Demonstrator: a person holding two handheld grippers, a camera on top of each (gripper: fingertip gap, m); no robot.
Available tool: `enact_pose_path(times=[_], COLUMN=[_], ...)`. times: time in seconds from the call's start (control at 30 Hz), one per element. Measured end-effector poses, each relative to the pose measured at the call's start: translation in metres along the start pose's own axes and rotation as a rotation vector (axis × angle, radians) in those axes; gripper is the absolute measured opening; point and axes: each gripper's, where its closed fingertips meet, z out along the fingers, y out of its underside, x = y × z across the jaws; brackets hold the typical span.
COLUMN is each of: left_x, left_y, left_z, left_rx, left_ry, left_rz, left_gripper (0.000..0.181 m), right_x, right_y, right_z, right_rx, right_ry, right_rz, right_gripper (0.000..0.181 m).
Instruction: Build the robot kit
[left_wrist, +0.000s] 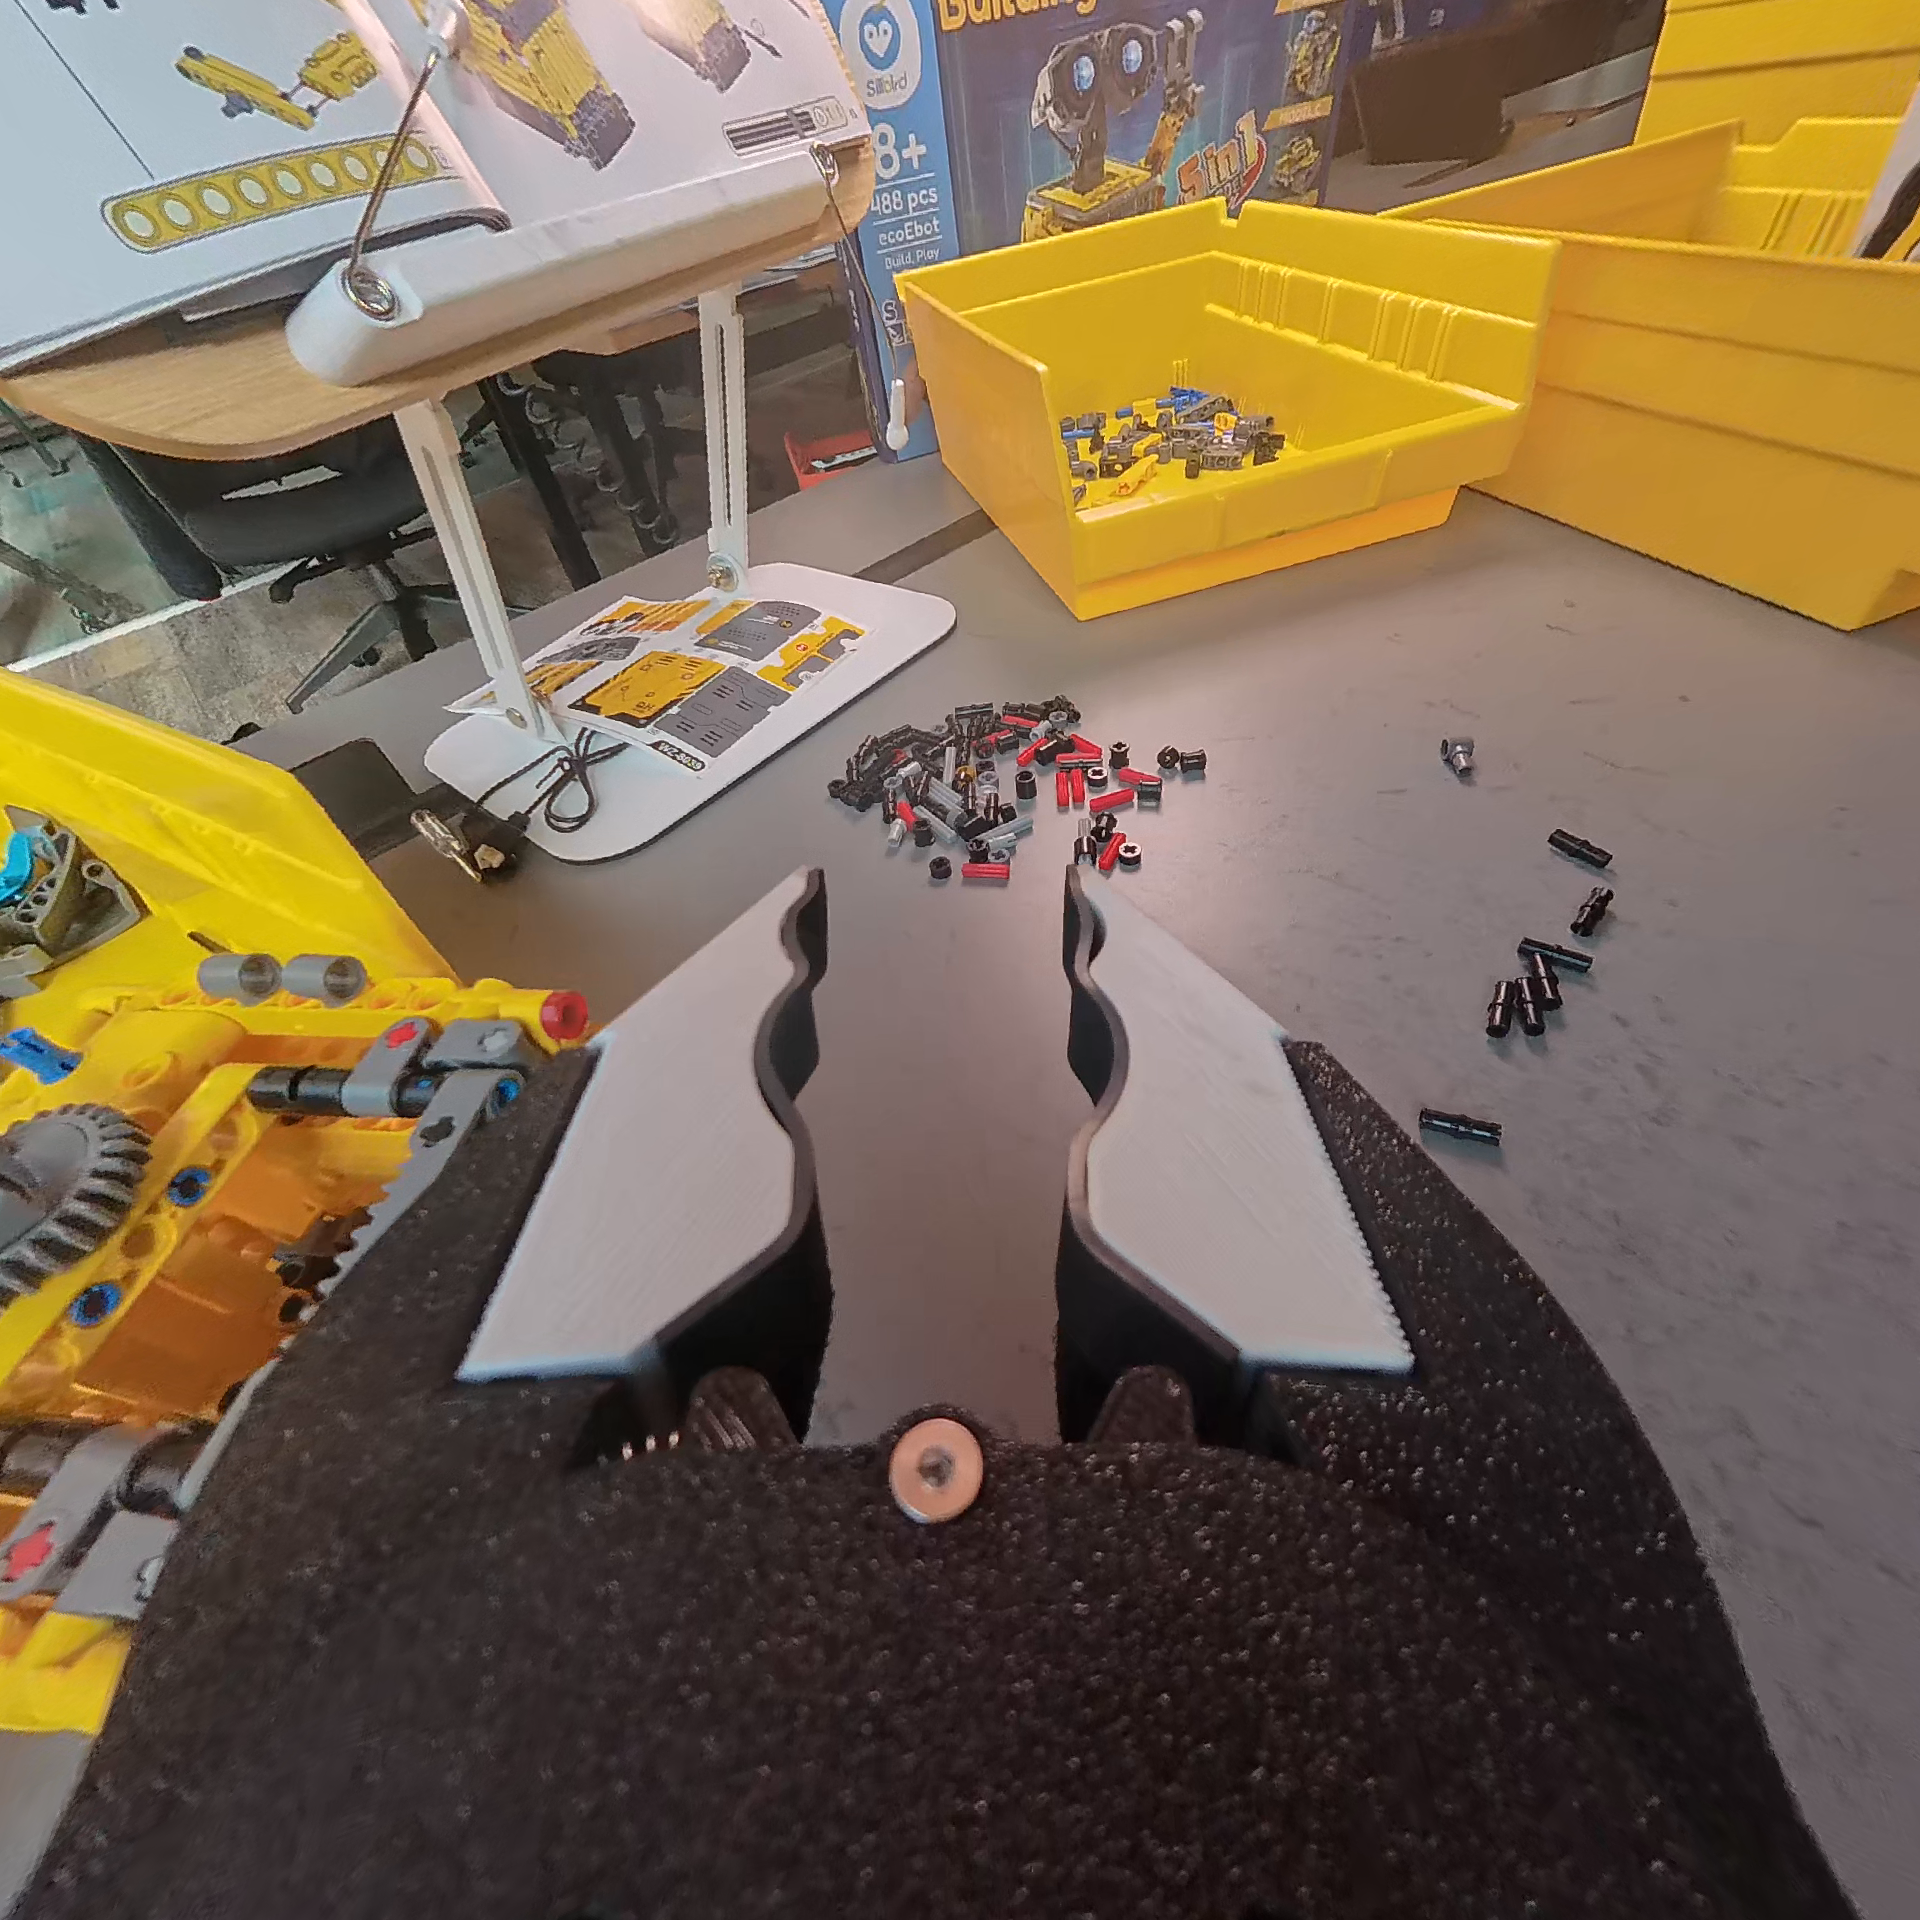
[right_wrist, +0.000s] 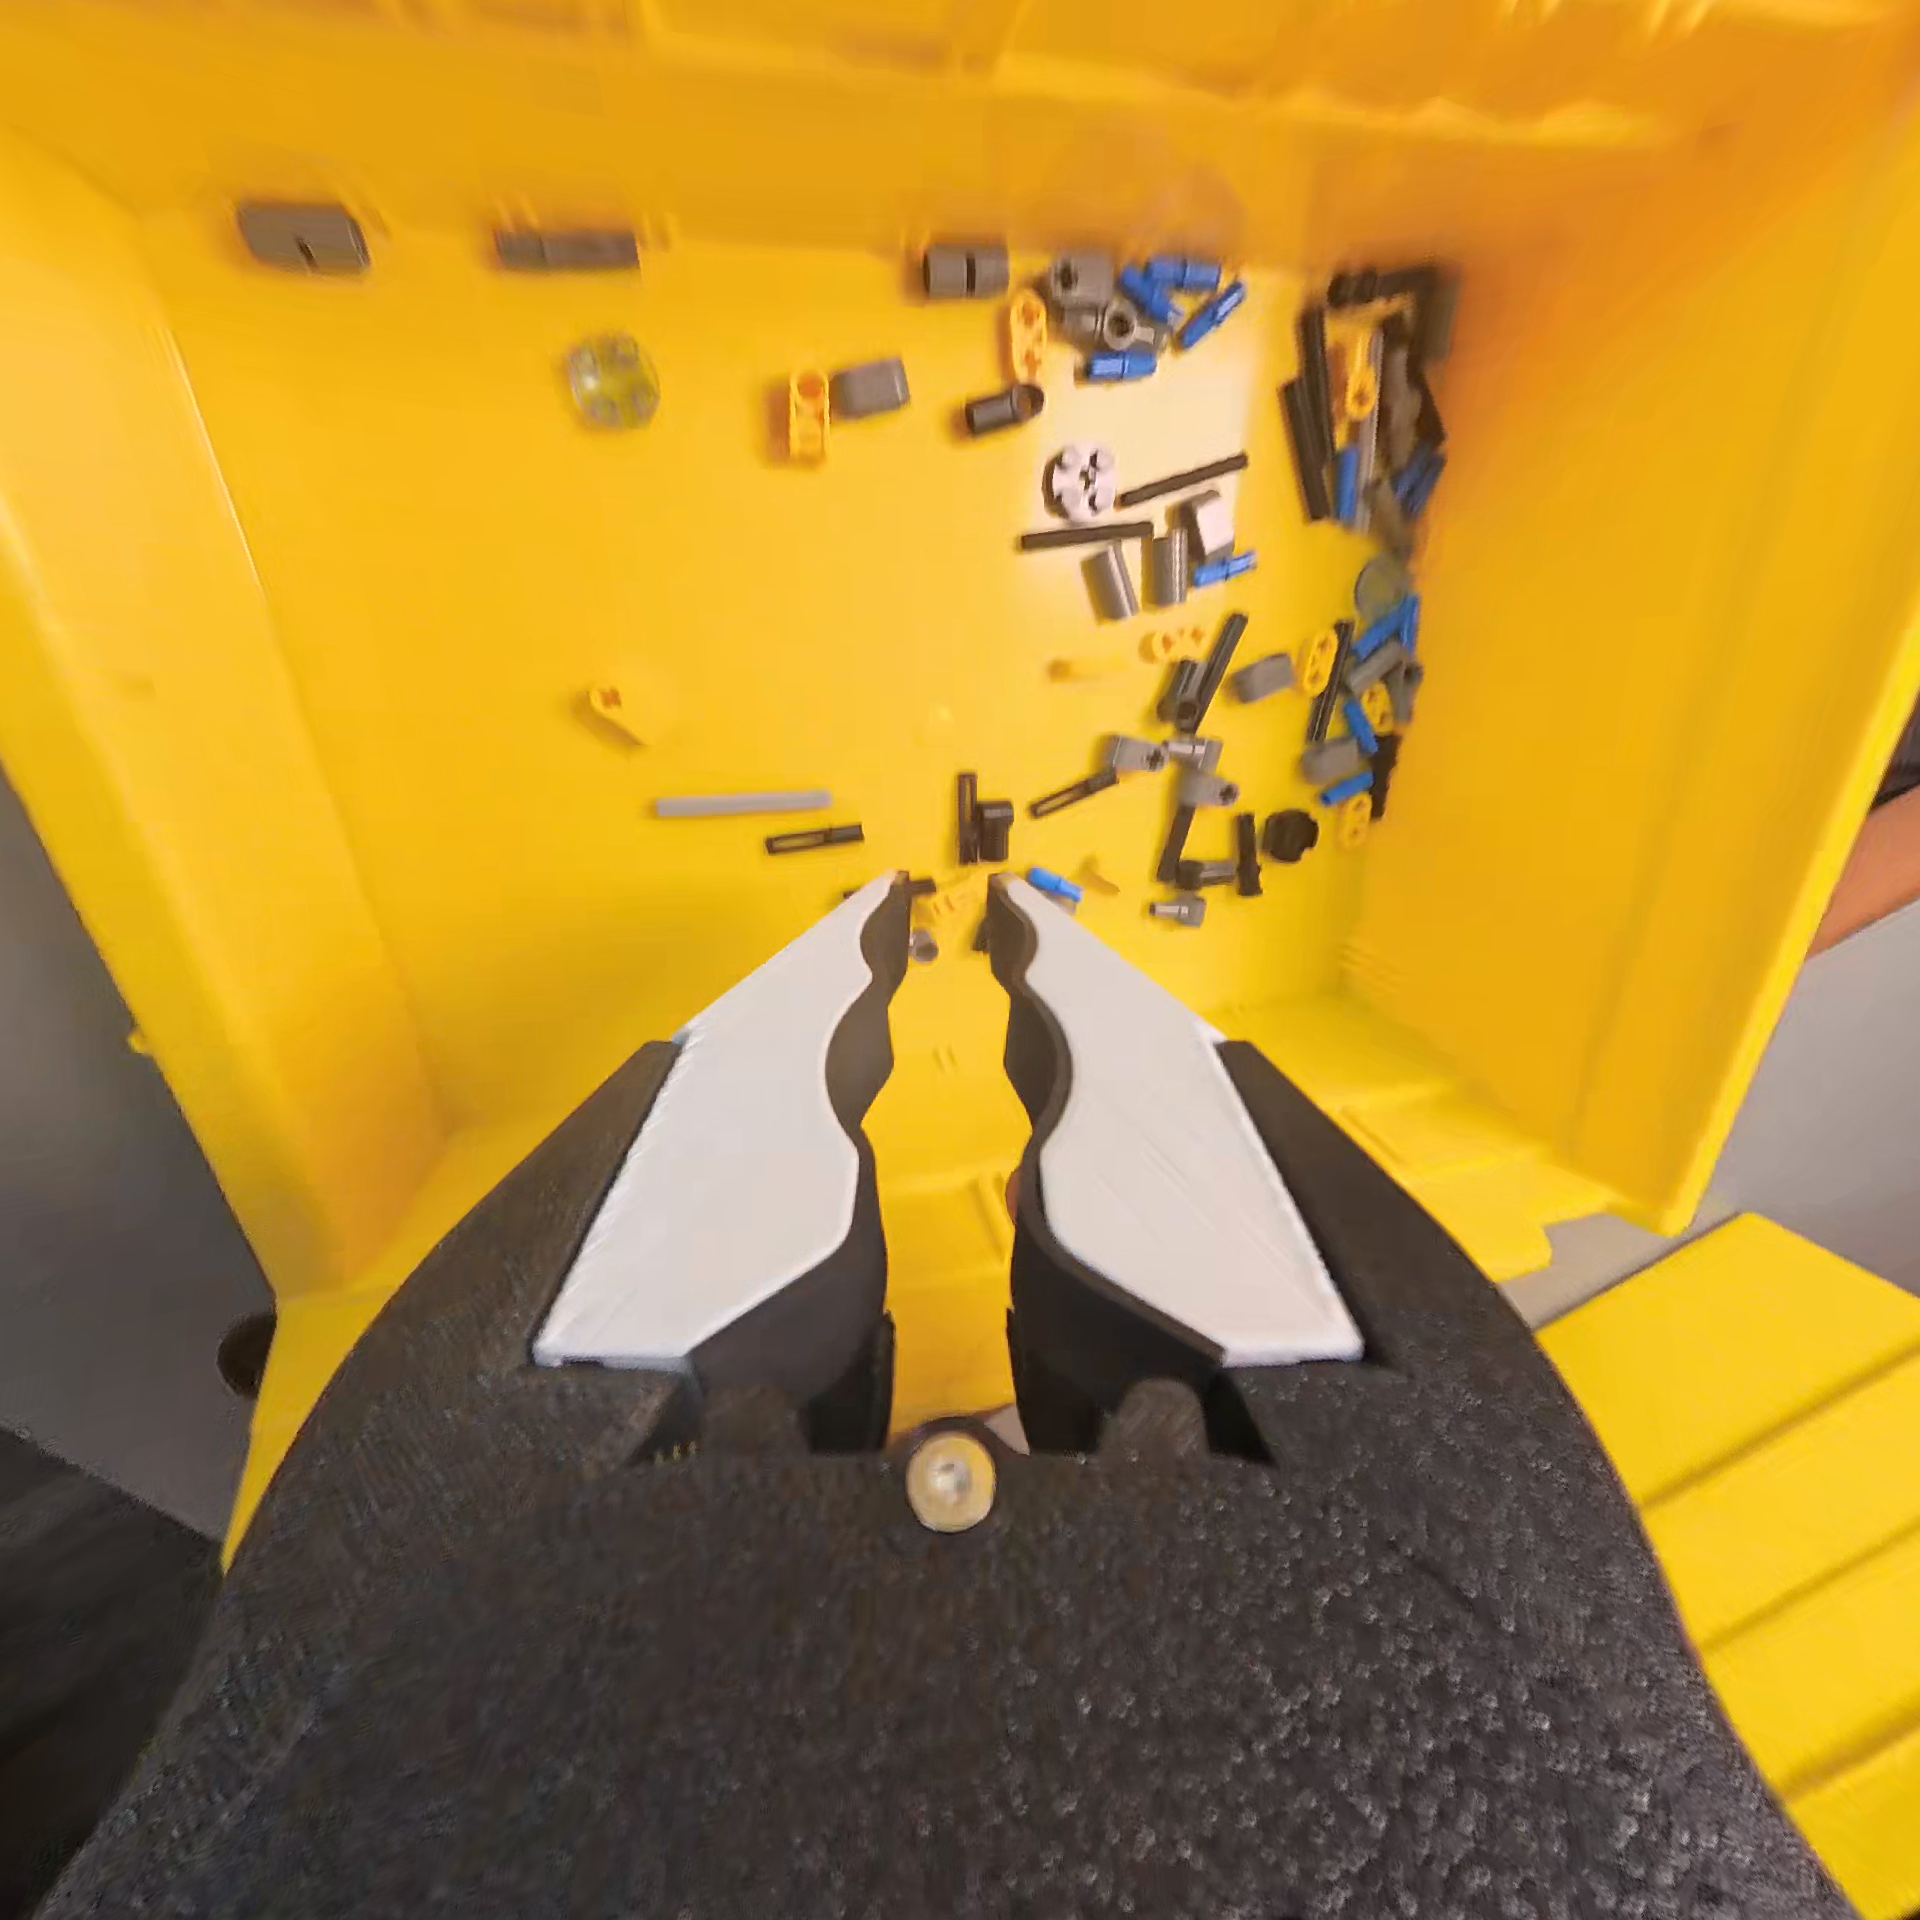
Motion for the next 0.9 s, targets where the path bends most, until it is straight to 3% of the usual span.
enact_pose_path(times=[0.1, 0.3, 0.7, 0.9], left_x=[0.000, 0.002, 0.003, 0.005], left_y=[0.000, 0.001, -0.002, -0.002], left_z=[-0.002, -0.004, -0.009, -0.009], left_rx=[0.000, 0.001, 0.027, 0.025], left_ry=[0.011, 0.048, 0.056, 0.066], left_rz=[-0.013, -0.048, -0.050, -0.041], left_gripper=[0.045, 0.045, 0.044, 0.044], right_x=[-0.004, 0.006, -0.012, -0.014], right_y=[0.022, 0.037, 0.046, 0.041], right_z=[0.005, 0.008, 0.043, 0.042], right_rx=[-0.112, -0.225, -0.333, -0.325], right_ry=[-0.007, 0.041, -0.104, -0.124], right_rz=[-0.024, -0.059, -0.122, -0.122], right_gripper=[0.015, 0.016, 0.015, 0.007])
